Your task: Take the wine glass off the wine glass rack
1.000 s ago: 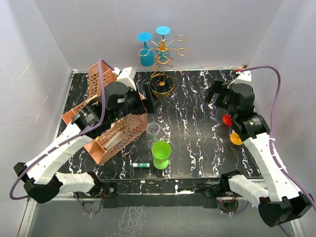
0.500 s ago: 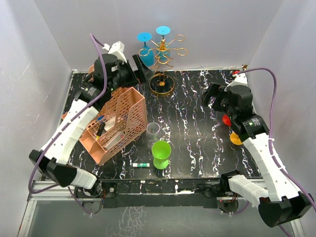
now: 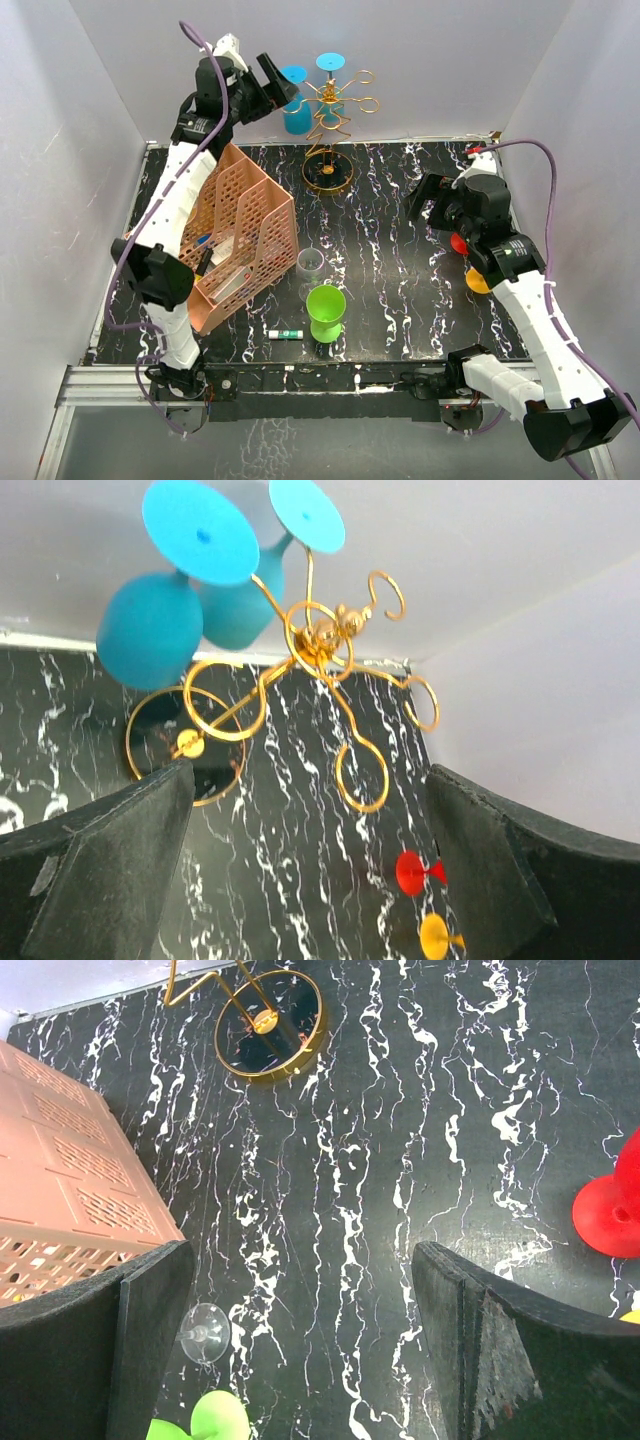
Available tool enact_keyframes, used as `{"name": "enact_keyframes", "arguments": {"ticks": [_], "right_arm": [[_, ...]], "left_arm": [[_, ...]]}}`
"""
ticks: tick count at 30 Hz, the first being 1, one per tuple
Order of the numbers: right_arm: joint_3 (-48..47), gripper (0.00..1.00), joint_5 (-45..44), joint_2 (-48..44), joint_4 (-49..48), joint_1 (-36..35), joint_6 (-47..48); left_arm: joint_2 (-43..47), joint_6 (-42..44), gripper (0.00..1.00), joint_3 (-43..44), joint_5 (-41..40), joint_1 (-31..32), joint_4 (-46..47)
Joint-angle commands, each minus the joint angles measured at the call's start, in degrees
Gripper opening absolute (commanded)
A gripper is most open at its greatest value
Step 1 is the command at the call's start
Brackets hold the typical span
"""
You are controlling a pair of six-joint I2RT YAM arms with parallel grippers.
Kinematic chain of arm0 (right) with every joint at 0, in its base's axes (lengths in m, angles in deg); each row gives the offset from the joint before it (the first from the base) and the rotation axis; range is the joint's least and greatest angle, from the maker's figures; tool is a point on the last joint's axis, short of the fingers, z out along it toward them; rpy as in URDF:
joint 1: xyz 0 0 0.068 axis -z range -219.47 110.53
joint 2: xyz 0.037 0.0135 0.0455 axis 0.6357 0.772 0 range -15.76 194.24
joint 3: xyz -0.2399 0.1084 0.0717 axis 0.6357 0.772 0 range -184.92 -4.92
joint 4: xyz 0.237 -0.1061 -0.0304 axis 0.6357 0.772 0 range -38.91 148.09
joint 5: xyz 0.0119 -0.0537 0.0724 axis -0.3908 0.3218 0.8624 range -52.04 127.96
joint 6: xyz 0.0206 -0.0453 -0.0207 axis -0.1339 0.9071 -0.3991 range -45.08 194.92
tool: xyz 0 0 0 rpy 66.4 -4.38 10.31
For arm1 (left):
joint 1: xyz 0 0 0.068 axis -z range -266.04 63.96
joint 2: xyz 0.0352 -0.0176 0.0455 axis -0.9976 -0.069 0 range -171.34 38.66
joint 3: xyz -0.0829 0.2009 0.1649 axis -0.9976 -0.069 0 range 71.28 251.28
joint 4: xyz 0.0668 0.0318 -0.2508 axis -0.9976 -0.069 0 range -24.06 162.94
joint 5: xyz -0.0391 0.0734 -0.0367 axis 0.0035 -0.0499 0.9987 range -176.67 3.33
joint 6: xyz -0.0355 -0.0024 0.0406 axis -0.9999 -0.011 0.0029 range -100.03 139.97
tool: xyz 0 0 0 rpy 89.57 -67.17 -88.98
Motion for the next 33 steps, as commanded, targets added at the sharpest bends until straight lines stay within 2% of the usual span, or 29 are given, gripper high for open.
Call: {"name": "enact_keyframes", "arguments": {"ticks": [1,6,12,16,21,33], "right_arm": [[0.1,0.99,0.0,0.6,-2.4,-0.3,-0.1],[-0.4,0.99,0.3,1.6,-3.0,-0.4,-0.5],[-0.8,0.99,-0.5,2.4,-3.2,-0.3,-0.1],[-0.4,0.99,-1.0,2.7,-3.2,-0.3,0.3],[-0.4,0.99,-1.1,3.7,-3.3,-0.3,0.1],[0.1,0.99,0.2,4.3,-3.7,-0.3,-0.4]], "left_arm": [[-5.5,1.6,0.97,9.0,-2.3,-0.4,0.7],[-12.2,0.6,0.96,15.9,-7.8,-1.2,1.7],[-19.1,-2.1,0.94,21.7,-7.8,-3.3,5.8],[-22.5,-4.1,0.94,22.4,-7.6,-4.0,10.7],[-26.8,-8.3,0.88,25.1,-3.3,-4.1,14.9],[-18.6,-2.9,0.9,14.3,1.2,-2.1,15.7]]}}
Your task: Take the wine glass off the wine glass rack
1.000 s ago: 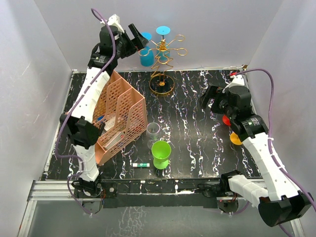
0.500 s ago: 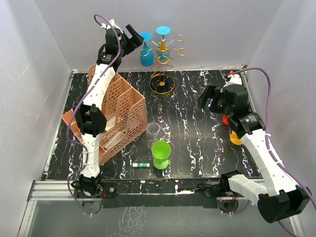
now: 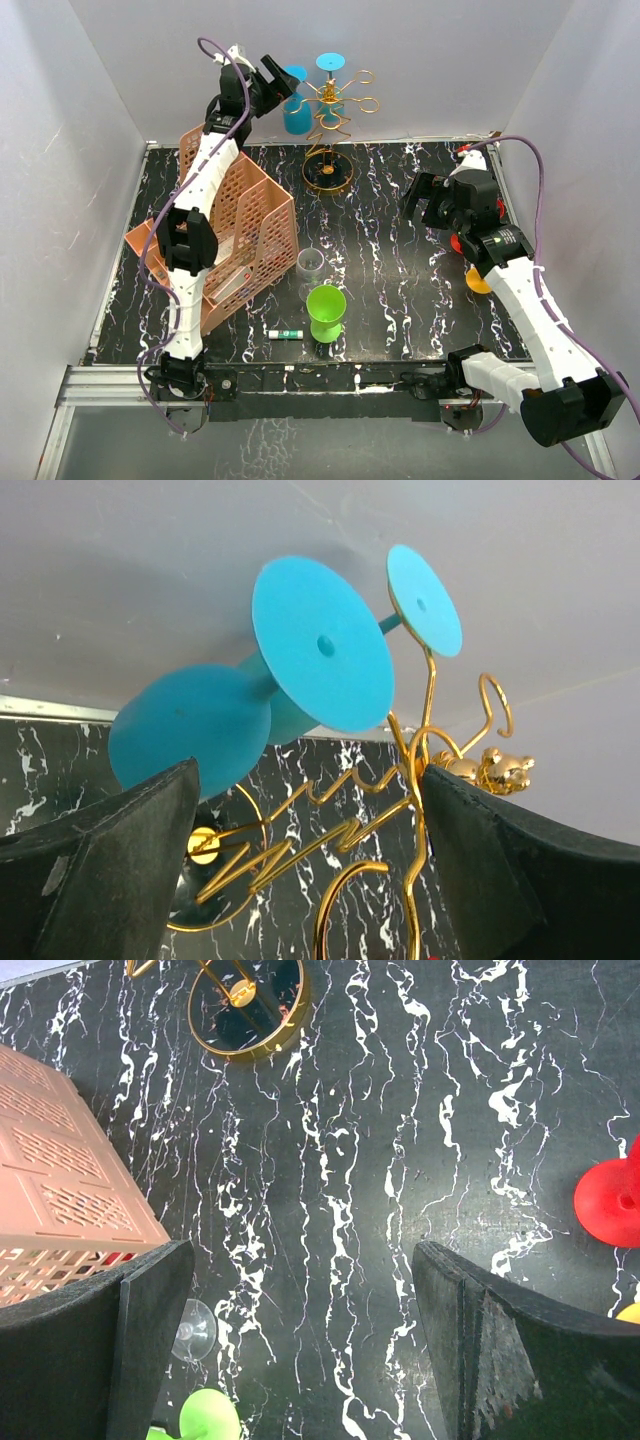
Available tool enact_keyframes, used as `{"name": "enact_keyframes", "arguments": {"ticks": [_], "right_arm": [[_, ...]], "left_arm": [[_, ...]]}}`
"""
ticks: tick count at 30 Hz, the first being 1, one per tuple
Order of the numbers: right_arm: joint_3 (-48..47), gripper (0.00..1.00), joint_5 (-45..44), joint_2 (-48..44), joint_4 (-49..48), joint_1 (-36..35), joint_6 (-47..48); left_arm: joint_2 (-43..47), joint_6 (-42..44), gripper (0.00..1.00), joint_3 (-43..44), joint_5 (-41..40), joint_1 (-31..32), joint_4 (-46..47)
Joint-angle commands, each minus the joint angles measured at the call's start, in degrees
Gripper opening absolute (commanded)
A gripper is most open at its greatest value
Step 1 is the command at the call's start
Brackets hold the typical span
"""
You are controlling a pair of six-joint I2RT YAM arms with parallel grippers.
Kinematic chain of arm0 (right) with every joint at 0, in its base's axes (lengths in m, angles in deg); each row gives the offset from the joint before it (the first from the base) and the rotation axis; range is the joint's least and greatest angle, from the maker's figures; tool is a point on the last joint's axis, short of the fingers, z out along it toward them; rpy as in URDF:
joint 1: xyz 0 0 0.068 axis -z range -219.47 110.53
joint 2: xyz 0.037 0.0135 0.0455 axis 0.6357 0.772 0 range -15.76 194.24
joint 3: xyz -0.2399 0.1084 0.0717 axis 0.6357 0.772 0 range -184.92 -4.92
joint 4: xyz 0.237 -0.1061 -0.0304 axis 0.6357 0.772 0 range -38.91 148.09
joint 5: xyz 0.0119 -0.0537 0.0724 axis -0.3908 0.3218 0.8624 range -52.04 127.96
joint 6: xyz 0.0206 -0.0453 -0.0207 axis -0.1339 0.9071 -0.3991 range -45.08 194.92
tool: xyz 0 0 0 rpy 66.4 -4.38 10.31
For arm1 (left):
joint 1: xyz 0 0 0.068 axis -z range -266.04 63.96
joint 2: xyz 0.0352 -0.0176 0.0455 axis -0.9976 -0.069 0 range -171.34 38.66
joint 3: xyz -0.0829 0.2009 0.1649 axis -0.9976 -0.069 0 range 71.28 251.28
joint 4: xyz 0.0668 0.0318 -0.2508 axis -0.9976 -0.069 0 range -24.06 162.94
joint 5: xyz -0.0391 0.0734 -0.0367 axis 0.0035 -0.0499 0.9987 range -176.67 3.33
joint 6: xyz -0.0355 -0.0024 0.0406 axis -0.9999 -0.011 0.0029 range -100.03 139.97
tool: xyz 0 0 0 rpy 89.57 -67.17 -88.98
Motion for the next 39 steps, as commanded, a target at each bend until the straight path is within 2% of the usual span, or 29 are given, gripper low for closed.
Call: {"name": "enact_keyframes", "arguments": {"ticks": [1,6,9,12,21,39], "right_arm": [[0.1,0.99,0.6,-0.3,-3.5,-0.3,-0.6],[0.4,0.99,0.6,-1.1,-3.4,-0.3,-1.0],[0.5,0.99,0.7,-1.6,-3.4,-0.3,-1.1],[0.8,0.99,0.5,-2.1,-3.5,-0.3,-0.9],[1.2,0.99,0.9,-3.0,-3.3,-0.3,-0.9],[1.4,0.99,0.3,-5.3,-2.0,-0.3,-0.9]], "left_arm": [[7.1,3.4,0.9,-1.7,2.4,1.3,0.7],[7.8,5.0,0.86,-1.7,2.0,3.0,-2.0],[8.2,6.4,0.8,-1.7,1.4,4.0,-3.5],[8.6,7.4,0.77,-1.7,0.0,5.1,-4.7],[9.5,6.3,0.66,-2.2,-1.4,7.1,-5.4],[10.4,1.1,0.61,-3.8,-1.9,12.0,-3.3]]}}
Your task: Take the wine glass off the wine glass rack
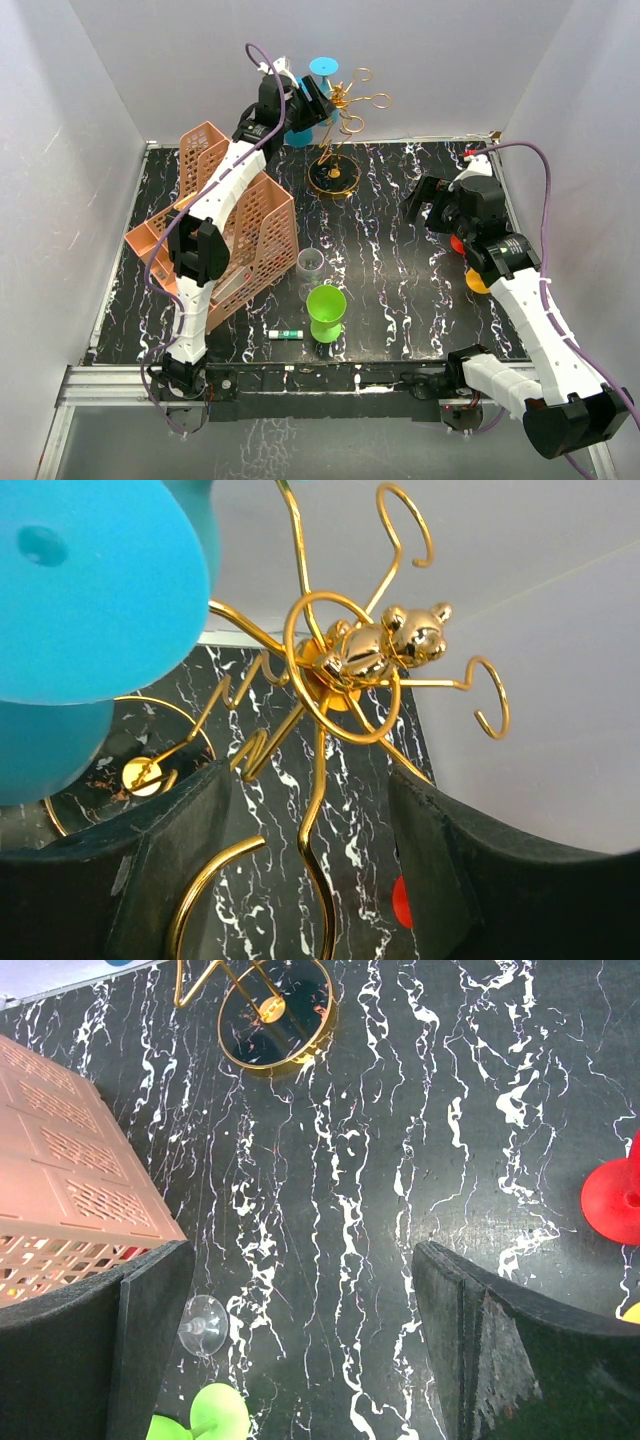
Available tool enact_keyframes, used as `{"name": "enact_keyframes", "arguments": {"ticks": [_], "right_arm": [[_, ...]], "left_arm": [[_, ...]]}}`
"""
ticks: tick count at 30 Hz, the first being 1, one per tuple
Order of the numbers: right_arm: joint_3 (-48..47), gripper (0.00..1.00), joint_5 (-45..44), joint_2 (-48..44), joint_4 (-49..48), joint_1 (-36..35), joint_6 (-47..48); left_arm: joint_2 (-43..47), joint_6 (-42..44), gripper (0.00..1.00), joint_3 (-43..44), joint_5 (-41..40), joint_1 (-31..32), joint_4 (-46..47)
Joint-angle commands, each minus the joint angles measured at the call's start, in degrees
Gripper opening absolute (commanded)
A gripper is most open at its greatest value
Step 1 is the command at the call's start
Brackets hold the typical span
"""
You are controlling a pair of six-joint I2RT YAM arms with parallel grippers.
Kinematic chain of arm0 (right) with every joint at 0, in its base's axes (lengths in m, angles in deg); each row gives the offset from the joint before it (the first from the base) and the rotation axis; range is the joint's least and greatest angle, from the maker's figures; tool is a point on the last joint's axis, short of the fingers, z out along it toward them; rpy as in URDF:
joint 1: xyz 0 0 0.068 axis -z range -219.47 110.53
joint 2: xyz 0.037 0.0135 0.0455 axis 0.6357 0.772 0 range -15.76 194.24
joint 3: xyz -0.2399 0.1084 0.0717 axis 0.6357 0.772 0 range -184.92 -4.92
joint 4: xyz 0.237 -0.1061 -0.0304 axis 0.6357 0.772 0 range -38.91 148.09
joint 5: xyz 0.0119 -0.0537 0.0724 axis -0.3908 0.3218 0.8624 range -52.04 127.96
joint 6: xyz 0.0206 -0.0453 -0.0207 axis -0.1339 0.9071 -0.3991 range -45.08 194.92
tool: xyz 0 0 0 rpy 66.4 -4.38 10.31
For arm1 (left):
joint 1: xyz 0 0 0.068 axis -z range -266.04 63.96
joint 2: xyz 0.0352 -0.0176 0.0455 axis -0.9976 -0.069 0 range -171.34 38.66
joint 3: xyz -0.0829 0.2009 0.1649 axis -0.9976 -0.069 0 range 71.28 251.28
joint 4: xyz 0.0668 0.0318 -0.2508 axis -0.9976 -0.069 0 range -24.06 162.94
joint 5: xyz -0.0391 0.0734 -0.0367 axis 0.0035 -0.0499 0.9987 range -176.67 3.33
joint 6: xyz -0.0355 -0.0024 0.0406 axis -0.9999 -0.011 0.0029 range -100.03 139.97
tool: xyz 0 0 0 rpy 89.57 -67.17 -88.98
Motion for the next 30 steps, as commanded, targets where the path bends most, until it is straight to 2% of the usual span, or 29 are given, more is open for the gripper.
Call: {"name": "enact_keyframes", "arguments": {"ticks": [1,14,22,30], "right_arm": [[0.0,0.99,-0.4,-1.6,-2.0,-0.3,0.0],[0.3,0.99,-1.2,-3.3,-0.9,-0.3,-0.2],[0.4,0.99,-1.5,-3.6,-0.7,-0.3,0.0],[0.4,0.99,-1.6,-3.4,-0.7,-0.3,0.2]], "left_arm": [[6.5,-1.4,0.61,-0.2,0.6,2.1,2.5],[6.5,-2.2,0.63,-1.3,0.2,5.3,3.0],[11.6,-0.8,0.77,-7.9,-0.3,5.4,2.7],[18.0,4.9,0.9,-9.8,-1.5,5.3,-2.5]]}}
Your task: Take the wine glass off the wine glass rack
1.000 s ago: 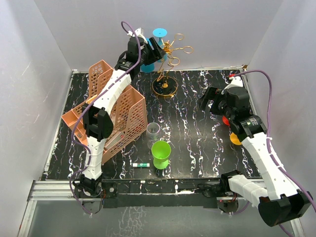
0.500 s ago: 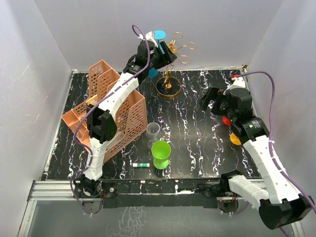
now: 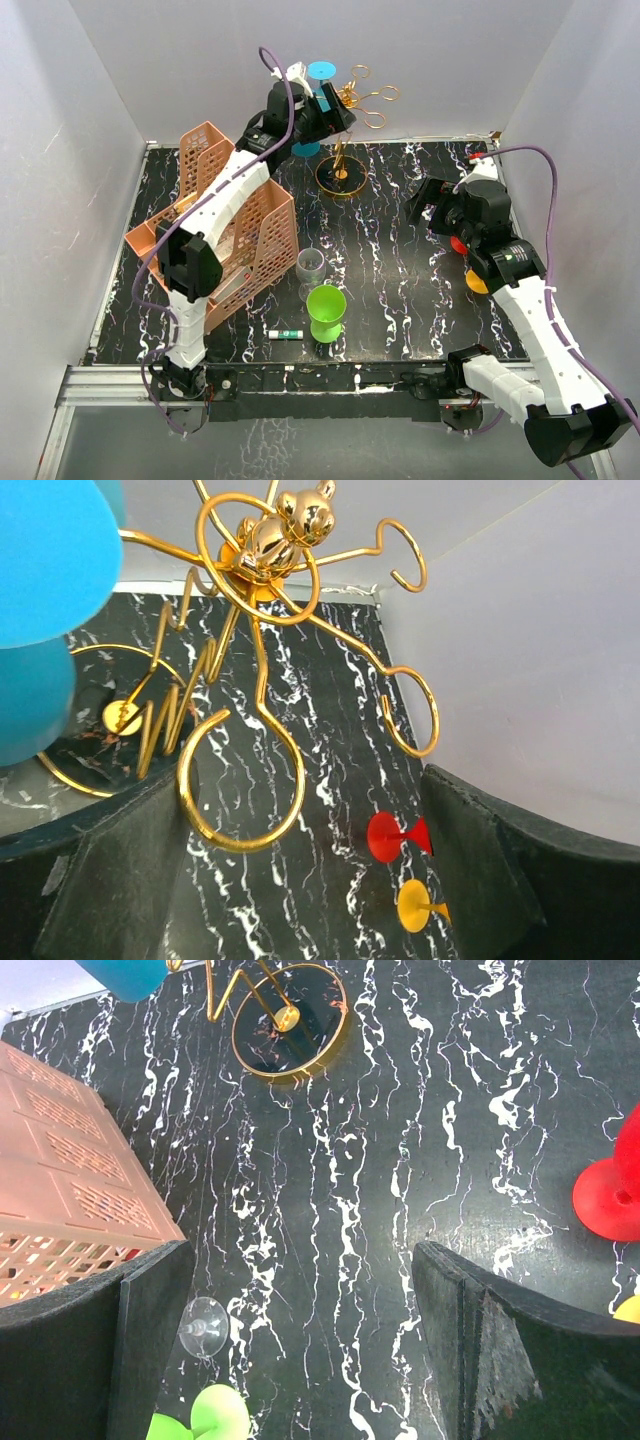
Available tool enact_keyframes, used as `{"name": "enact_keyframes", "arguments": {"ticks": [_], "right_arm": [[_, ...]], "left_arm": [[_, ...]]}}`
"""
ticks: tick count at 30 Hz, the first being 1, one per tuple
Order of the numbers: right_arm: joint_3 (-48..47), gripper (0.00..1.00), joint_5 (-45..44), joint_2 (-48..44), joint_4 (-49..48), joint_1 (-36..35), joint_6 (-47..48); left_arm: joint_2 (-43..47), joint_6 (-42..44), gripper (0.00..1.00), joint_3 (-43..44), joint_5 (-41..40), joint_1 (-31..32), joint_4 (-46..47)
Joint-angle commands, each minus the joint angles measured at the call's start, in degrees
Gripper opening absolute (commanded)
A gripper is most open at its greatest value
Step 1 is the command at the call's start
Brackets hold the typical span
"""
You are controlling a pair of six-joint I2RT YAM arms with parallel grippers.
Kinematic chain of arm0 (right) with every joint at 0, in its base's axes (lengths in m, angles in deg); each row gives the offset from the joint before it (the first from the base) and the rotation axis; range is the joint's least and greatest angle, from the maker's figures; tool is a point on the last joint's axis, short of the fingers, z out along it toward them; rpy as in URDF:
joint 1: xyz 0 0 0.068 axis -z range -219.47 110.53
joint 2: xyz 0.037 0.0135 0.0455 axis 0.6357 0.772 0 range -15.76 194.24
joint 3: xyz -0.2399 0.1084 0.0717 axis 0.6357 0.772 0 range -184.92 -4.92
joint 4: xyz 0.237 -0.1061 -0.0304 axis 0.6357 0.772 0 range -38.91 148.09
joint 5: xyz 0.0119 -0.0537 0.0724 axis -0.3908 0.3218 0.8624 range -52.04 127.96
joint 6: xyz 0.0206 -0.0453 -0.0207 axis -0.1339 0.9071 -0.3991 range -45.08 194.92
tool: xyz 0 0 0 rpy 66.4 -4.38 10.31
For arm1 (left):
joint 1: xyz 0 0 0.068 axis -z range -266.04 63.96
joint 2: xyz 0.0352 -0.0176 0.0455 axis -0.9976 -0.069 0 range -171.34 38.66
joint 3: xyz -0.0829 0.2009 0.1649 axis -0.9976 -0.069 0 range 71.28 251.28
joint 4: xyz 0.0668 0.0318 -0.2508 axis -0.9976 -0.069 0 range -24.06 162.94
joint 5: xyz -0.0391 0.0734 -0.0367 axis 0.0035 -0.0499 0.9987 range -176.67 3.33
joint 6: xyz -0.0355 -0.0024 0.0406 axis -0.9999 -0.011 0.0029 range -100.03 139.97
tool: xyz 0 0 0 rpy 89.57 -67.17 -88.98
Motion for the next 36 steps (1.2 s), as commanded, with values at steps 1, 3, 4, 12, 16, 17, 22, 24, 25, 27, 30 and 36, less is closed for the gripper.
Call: {"name": "enact_keyframes", "arguments": {"ticks": [1,3,4,12,16,17,22,24,25,27,30,36], "right_arm": [[0.0,0.99,-0.7,-0.9,-1.1,-0.3,0.4],[0.0,0.99,-0.7,-0.9,-1.2,-0.3,0.4],[0.1,0.99,-0.7,-0.9,-1.2,-0.3,0.4],[0.2,0.99,-1.0,-0.5,-1.2,-0.3,0.7],[0.3,0.99,-1.3,-0.5,-1.2,-0.3,0.8],[0.3,0.99,-1.3,-0.4,-1.2,-0.3,0.8],[0.0,0.99,-1.5,-0.1,-1.2,-0.3,1.0],[-0.2,0.99,-1.7,0.1,-1.2,-0.3,1.0],[-0.2,0.99,-1.8,0.2,-1.2,-0.3,1.0],[-0.2,0.99,-1.9,0.1,-1.2,-0.3,1.2],[-0.1,0.99,-2.1,0.3,-1.2,-0.3,1.3],[-0.1,0.99,-2.3,0.6,-1.2,-0.3,1.5]], "left_arm": [[9.0,4.9,0.92,-0.7,-1.3,-0.1,-1.8],[10.8,5.8,0.93,-1.7,-1.8,-0.6,-2.3],[11.5,5.9,0.93,-2.3,-2.0,-1.2,-2.3],[14.8,6.3,0.94,-4.2,-5.9,-5.9,-2.8],[13.3,5.5,0.93,-2.3,-8.4,-8.5,-4.4],[12.1,5.5,0.93,-0.7,-8.3,-9.1,-5.6],[5.0,6.5,0.9,9.2,-6.7,-10.0,-9.5],[2.3,6.5,0.88,12.6,-6.4,-10.2,-10.8],[1.2,6.4,0.87,13.4,-6.3,-10.3,-10.9],[-0.1,6.0,0.85,13.8,-6.3,-10.6,-10.4],[-1.7,5.1,0.83,13.9,-6.2,-10.9,-9.9],[-4.4,4.1,0.76,14.4,-4.4,-11.2,-8.6]]}}
